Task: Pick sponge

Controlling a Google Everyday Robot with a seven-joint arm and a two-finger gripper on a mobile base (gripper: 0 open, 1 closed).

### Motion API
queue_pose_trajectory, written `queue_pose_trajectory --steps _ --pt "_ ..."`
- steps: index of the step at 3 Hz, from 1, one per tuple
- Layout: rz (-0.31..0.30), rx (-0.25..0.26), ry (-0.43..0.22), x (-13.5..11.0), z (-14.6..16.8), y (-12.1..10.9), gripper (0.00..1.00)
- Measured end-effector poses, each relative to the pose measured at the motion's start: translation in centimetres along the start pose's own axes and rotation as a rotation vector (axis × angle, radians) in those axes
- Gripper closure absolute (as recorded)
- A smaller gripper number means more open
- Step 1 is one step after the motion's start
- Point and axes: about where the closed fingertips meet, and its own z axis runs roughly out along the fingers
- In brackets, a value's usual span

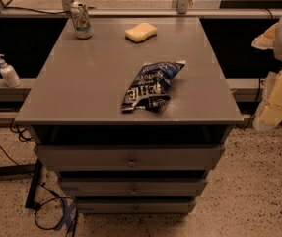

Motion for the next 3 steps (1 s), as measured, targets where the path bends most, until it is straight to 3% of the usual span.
queue_pose_trajectory --steps 1,2,3 --pt "0.0 0.0 0.0 0.0 0.0 0.0 0.0" --pt "0.006 0.007 -0.075 -0.9 0.8 -0.8 0.0" --pt "-0.007 0.017 -0.199 -3.6 2.8 -3.8 0.0"
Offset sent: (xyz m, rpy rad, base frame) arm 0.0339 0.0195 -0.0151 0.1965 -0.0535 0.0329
